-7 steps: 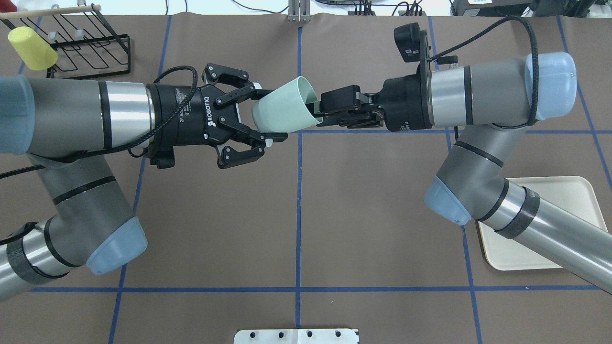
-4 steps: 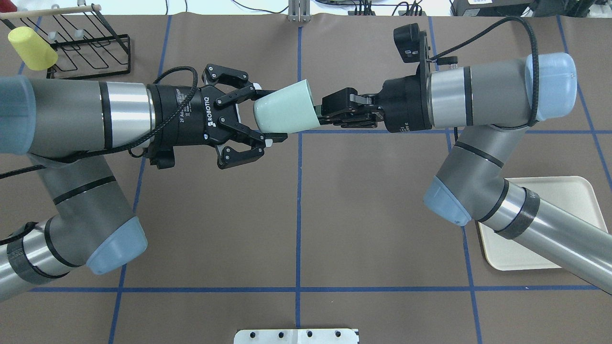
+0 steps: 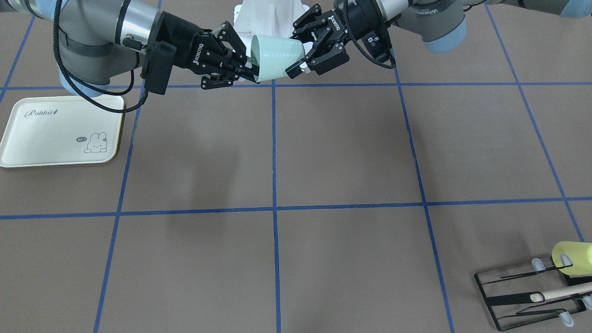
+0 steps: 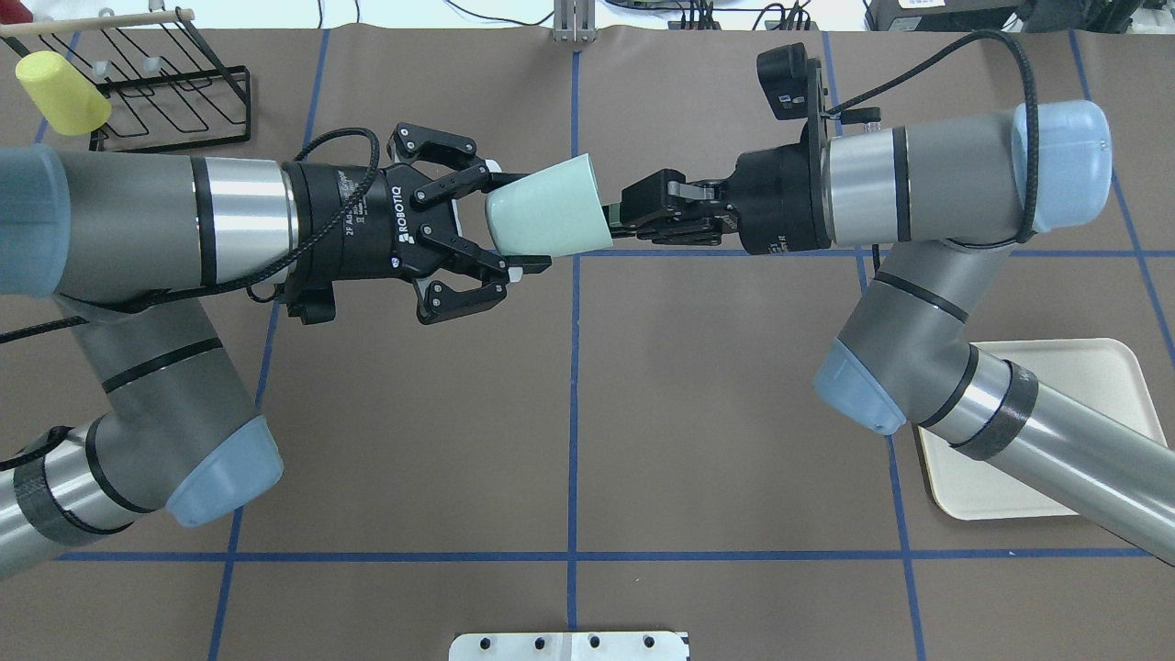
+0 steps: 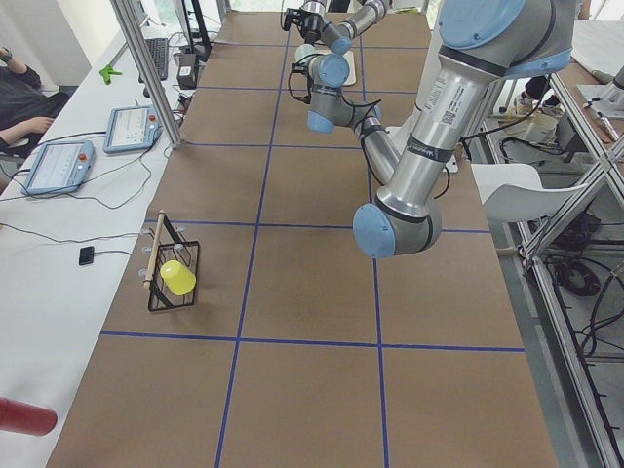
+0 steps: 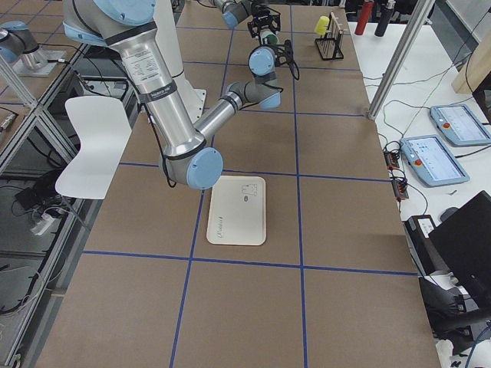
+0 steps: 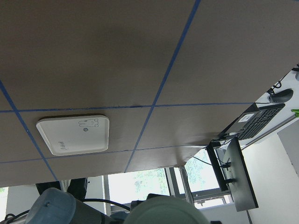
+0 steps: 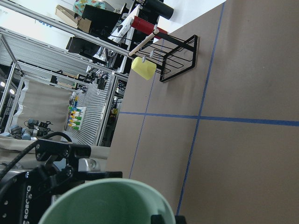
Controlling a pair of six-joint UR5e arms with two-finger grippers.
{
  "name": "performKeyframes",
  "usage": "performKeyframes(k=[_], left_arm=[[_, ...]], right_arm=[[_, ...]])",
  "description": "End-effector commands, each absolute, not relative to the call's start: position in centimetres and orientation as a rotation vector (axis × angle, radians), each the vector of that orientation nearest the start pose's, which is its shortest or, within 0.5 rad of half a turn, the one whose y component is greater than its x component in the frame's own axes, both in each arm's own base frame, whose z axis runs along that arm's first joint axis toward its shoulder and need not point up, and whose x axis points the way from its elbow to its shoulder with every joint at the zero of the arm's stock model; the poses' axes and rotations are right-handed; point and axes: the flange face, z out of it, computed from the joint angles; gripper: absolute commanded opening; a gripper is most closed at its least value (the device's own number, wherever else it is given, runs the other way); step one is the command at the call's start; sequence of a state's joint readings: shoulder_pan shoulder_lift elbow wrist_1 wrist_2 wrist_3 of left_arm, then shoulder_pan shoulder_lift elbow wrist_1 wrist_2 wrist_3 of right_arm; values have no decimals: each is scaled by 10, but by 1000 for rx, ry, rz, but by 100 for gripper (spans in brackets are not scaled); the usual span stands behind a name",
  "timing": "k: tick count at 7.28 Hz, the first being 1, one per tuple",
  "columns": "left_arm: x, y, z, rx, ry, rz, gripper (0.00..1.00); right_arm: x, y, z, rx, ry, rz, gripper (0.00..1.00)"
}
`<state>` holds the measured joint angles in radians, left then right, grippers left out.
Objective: Left arm grabs green cup and hands to right arm on tray
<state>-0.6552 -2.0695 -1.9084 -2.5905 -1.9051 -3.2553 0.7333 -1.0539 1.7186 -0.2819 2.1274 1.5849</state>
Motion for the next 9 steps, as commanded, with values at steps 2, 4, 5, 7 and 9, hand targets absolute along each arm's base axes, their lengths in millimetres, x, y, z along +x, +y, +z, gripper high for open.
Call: performKeyframes(k=[2, 4, 5, 7, 9], left_arm=[[357, -401, 122, -1217, 1658, -1261, 100], [356, -400, 123, -1218, 1672, -1246, 100], [356, -400, 123, -1219, 1679, -1237, 100], [356, -400, 123, -1218, 1677, -1240, 100], [368, -412, 154, -1102, 1658, -1246, 100]], right_arm=[[-362, -434, 166, 295, -1873, -18, 0], [-361, -435, 166, 296, -1872, -16, 0], [-361, -435, 166, 296, -1872, -16, 0], [-360, -437, 169, 300, -1867, -9, 0], [-342, -460, 190, 325, -1823, 50, 0]])
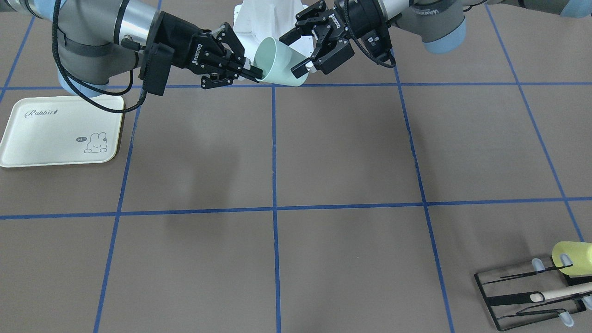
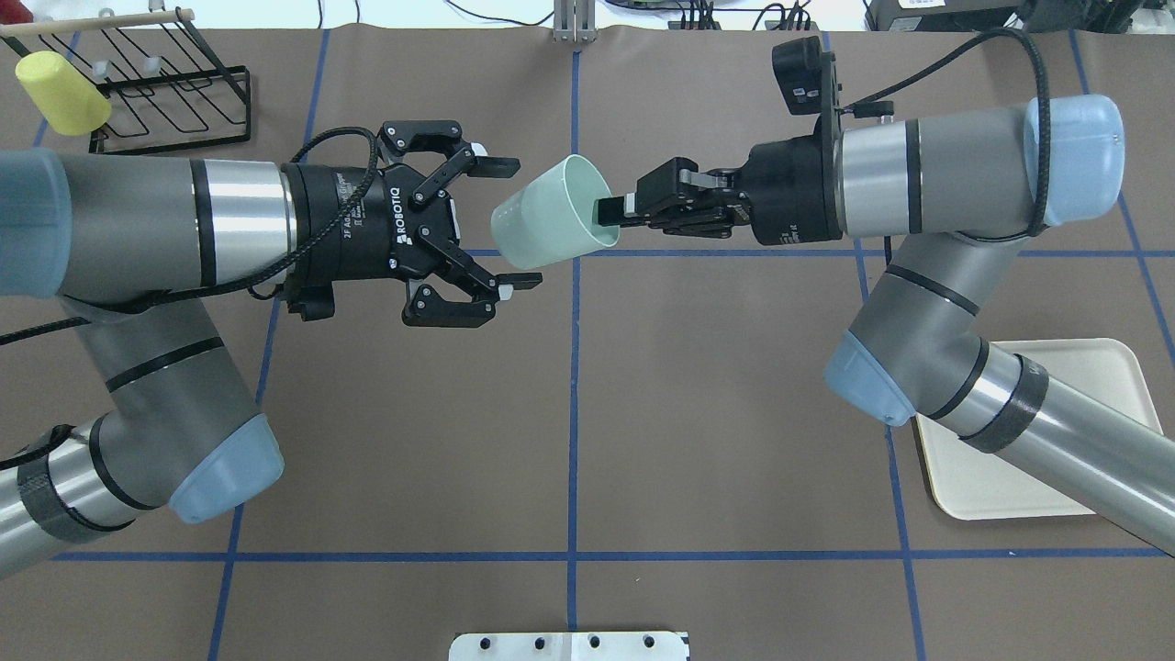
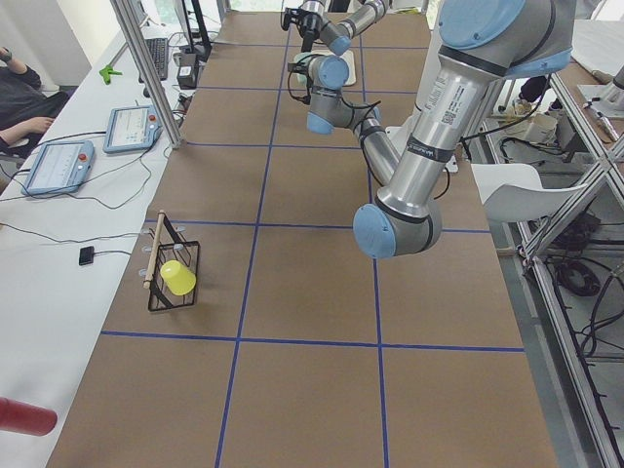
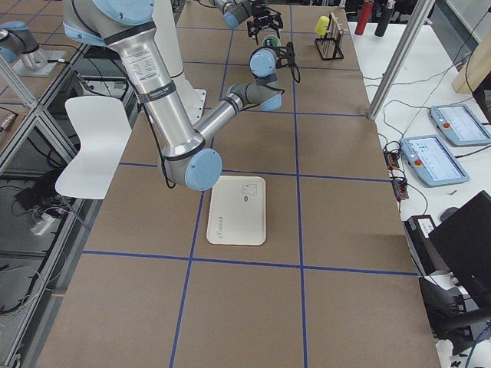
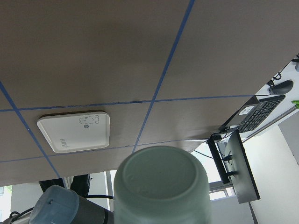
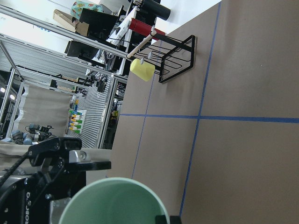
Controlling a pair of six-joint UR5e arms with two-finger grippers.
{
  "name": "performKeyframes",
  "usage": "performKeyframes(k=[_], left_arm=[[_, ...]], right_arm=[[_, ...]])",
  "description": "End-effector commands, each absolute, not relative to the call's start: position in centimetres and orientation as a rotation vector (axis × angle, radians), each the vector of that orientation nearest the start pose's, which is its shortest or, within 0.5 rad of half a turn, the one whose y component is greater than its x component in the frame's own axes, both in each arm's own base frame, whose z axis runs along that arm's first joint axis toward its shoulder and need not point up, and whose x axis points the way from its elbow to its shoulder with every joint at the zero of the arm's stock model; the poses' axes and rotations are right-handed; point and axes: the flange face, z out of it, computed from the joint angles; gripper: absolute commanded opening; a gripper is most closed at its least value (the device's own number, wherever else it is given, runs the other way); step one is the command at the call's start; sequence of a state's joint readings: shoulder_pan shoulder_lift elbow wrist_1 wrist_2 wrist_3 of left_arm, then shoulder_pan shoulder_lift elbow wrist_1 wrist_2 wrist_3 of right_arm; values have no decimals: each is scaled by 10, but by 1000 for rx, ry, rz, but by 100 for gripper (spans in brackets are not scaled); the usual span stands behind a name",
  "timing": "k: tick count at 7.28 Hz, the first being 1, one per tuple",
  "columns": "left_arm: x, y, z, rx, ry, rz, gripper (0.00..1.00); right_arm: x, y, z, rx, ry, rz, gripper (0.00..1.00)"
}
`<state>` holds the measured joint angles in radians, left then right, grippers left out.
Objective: Left arm grabs green cup and hands to right arm on tray
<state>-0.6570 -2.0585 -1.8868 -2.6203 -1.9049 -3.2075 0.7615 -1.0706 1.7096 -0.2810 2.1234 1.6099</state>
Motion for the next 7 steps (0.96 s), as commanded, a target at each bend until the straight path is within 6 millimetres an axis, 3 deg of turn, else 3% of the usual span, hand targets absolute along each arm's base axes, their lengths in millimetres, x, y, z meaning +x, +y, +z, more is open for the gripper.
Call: performKeyframes(k=[1, 2, 4, 7], left_arm=[[366, -414, 161, -1029, 1675, -1220, 100], [364, -417, 165, -1016, 1674, -1226, 100], [358, -424, 167, -997, 1684, -1241, 100], [335, -451, 180, -648, 1749, -1107, 100]], right_arm=[[-341, -466, 197, 324, -1809, 66, 0], [-338, -472, 209, 327, -1788, 79, 0], [-308, -504, 247, 349, -1714, 149, 0], [-231, -570, 311, 383, -1518, 72, 0]])
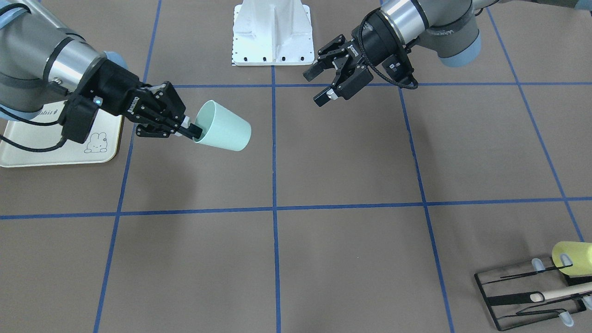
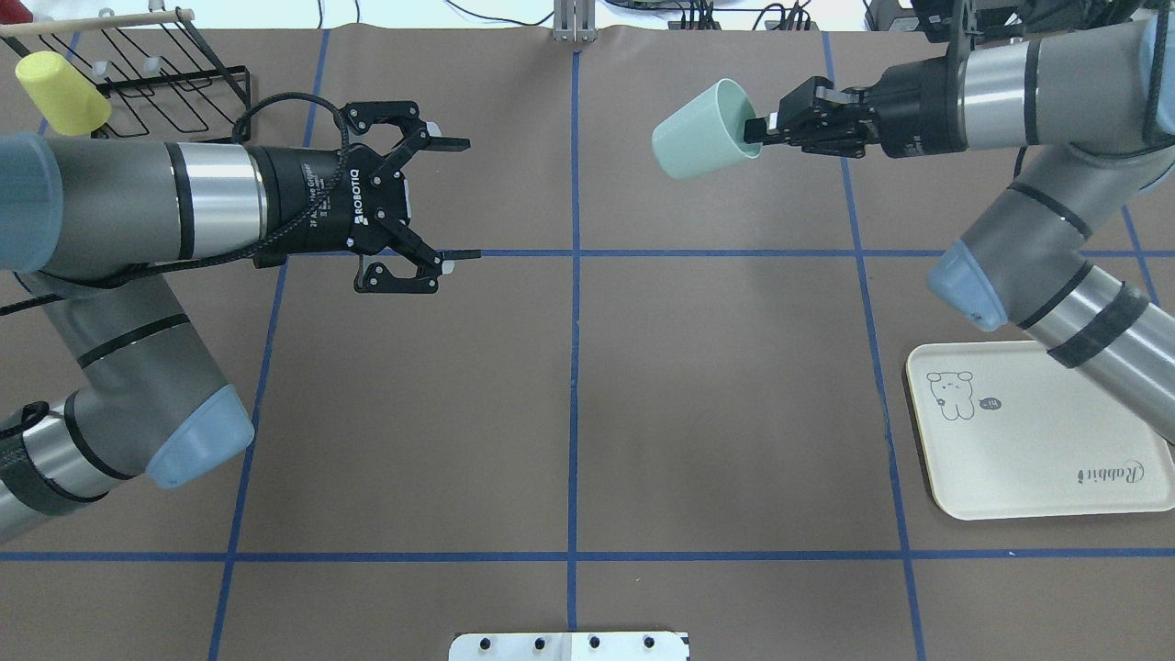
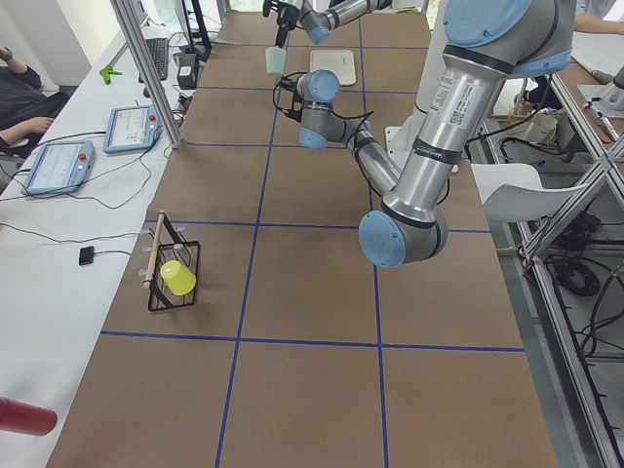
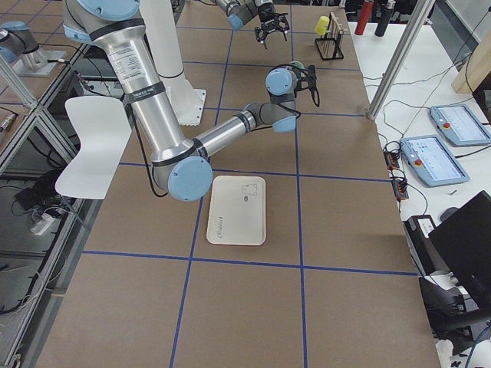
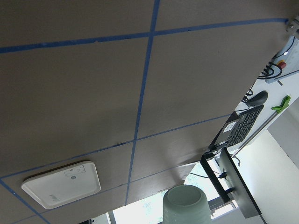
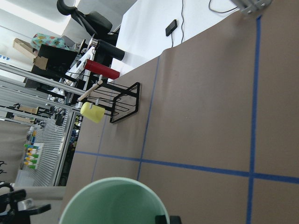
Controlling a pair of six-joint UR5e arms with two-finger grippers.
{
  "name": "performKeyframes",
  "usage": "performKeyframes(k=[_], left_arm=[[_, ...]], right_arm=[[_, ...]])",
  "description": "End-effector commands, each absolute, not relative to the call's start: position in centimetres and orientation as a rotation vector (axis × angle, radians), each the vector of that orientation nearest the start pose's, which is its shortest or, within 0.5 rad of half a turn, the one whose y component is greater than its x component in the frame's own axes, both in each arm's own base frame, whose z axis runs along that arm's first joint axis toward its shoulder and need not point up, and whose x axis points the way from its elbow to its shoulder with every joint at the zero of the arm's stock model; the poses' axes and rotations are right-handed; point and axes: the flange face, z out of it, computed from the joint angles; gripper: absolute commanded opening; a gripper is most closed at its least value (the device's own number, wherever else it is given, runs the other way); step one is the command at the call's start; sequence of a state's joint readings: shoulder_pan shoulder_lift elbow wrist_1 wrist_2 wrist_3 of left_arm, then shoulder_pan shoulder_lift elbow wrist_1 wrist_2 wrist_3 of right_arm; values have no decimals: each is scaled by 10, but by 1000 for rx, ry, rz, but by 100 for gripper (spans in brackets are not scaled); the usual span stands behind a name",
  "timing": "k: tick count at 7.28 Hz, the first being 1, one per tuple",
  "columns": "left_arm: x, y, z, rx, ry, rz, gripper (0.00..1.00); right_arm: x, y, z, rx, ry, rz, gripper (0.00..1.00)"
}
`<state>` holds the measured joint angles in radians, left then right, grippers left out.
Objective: Left arm grabs green cup and hands to right arm on tray
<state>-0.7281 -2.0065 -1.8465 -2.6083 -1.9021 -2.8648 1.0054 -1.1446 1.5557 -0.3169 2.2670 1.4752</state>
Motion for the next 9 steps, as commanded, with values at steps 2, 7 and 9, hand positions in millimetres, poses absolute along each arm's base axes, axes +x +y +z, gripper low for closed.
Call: performKeyframes(k=[2, 7, 9], left_arm=[[321, -464, 182, -400, 1752, -987, 100], [270, -505, 189, 82, 1551, -719, 100], [250, -522, 199, 171, 1437, -654, 100]], right_arm=[[-199, -588, 345, 406, -1359, 28, 0], [-163, -609, 421, 395, -1062, -110, 0], [-146, -592, 453, 338, -975, -170, 0]])
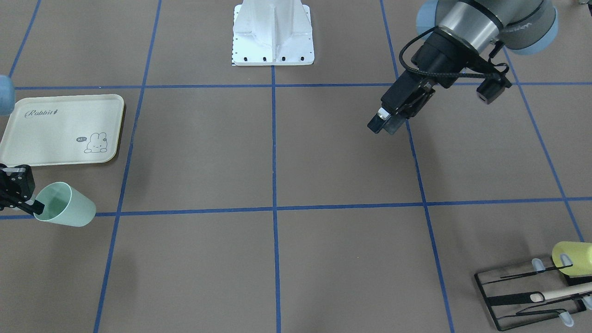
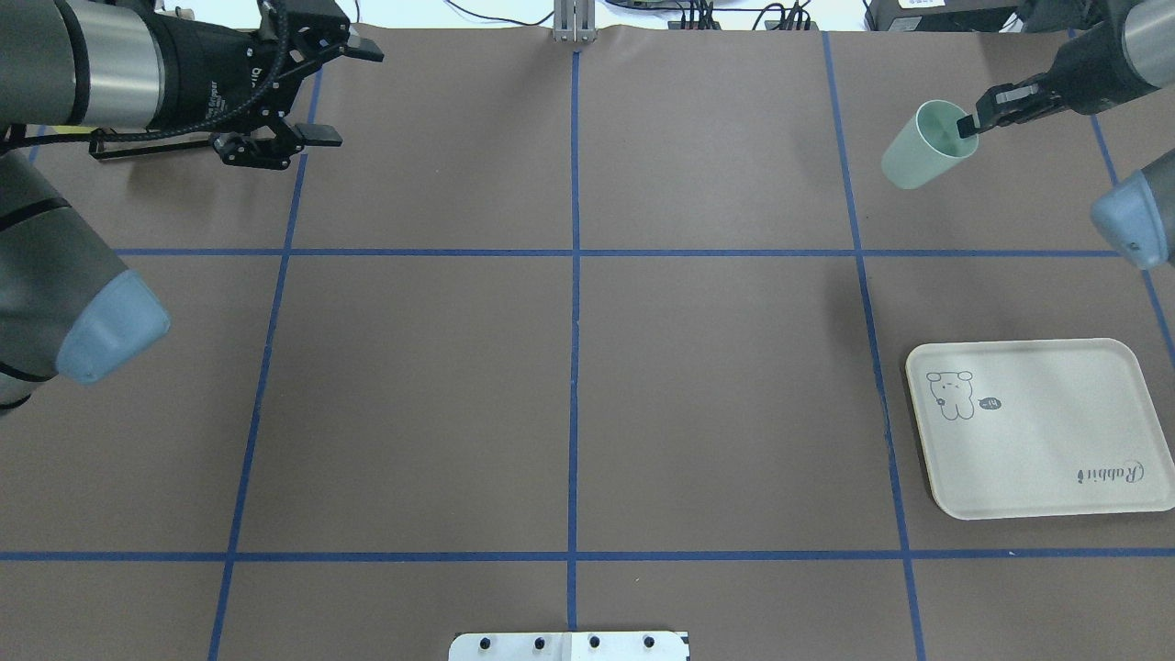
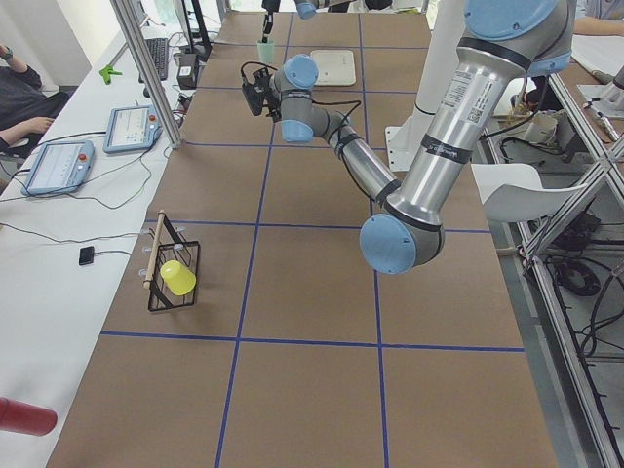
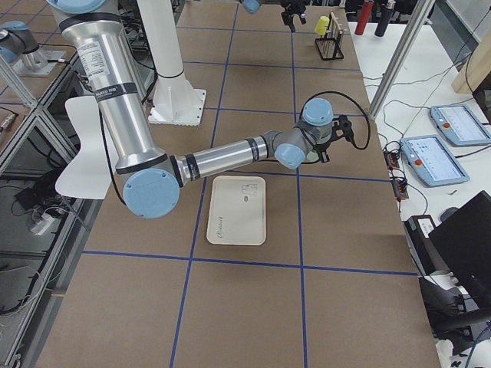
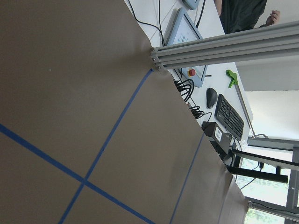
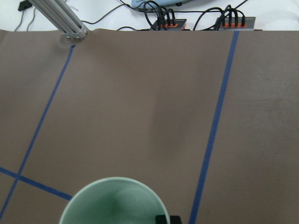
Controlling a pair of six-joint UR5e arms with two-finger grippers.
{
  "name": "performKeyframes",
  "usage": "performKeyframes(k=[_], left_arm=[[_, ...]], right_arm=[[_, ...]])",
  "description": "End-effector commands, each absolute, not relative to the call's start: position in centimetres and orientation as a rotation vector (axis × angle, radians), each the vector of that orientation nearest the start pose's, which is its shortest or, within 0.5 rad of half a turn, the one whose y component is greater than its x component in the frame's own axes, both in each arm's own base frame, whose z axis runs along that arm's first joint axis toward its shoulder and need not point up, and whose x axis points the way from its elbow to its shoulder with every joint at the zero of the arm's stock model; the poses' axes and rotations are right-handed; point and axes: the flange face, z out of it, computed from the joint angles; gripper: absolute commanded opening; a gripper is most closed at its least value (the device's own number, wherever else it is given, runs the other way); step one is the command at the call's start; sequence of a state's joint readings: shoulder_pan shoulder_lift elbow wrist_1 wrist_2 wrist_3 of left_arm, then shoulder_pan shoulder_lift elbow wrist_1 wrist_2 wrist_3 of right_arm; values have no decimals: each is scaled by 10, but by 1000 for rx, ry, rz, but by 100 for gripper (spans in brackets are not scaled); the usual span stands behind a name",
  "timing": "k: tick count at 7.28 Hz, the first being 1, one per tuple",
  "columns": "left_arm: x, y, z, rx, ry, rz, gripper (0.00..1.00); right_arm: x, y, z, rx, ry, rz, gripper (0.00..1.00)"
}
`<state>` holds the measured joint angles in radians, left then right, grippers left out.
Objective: Left arm grabs green cup and hands to right arm on tray
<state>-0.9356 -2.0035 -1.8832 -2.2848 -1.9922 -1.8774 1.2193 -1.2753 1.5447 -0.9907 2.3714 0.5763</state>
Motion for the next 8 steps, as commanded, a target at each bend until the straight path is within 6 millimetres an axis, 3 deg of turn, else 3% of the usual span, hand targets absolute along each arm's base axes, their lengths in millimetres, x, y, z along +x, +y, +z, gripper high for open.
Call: performKeyframes(k=[1, 3, 4, 5, 7, 8], left_arm=[[236, -529, 202, 182, 1402, -644, 100], [203, -533, 222, 190, 1348, -610, 100], [198, -525, 236, 211, 1325, -579, 100], [197, -523, 243, 211, 1314, -575, 100], [189, -518, 249, 214, 1307, -584, 100], [186, -518, 255, 211, 1299, -593, 100]], right_arm=[[-137, -569, 448, 287, -919, -188, 0], [-119, -499, 412, 198, -662, -295, 0], [-112, -477, 416, 151, -626, -290, 0], [-105, -449, 439, 155, -656, -299, 0], [-110, -401, 486, 198, -720, -315, 0], [-129, -382, 497, 199, -754, -309, 0]])
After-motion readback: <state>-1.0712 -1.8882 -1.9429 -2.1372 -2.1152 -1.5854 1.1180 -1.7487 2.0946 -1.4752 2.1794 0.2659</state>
